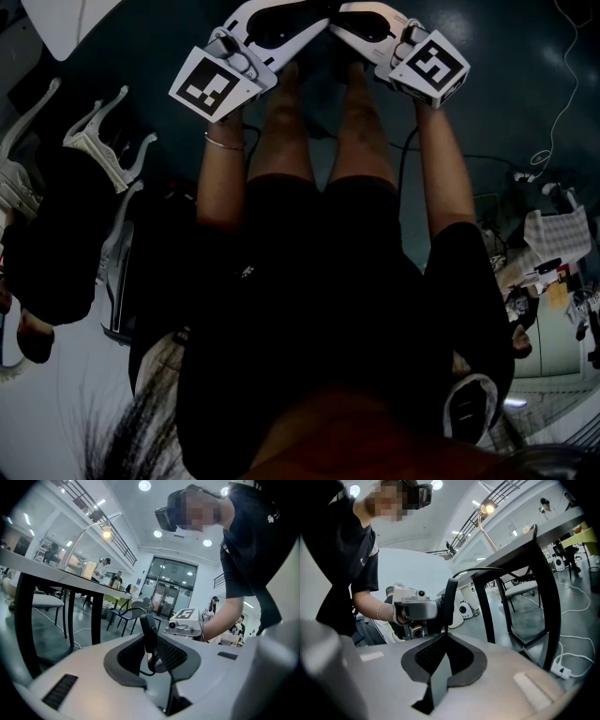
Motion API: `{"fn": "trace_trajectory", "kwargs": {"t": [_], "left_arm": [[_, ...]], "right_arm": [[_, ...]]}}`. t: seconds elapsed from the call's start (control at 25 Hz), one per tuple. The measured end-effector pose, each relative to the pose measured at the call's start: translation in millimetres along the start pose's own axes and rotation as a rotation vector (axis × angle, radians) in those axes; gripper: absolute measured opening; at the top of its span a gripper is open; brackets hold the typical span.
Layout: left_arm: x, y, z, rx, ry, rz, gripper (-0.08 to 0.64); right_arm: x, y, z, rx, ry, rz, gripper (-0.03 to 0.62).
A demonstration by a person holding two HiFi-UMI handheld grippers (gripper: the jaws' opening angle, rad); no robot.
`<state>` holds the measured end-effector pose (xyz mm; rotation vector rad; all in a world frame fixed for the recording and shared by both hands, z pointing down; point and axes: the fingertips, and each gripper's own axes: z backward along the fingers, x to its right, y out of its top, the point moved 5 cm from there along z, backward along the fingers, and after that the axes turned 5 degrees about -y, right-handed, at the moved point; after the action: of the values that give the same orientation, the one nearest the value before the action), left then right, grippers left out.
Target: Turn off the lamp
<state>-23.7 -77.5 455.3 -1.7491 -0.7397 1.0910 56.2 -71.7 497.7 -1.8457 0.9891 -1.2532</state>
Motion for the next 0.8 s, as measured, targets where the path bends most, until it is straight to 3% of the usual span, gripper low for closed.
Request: {"fn": "trace_trajectory", "kwargs": {"t": [0.8], "left_arm": [[-2.0, -5.6, -1.8, -0.016, -0.002, 0.005, 0.080]], "right_arm": [[3.1, -5.5, -1.1, -0.011, -0.004, -0.006, 0.005]]}}
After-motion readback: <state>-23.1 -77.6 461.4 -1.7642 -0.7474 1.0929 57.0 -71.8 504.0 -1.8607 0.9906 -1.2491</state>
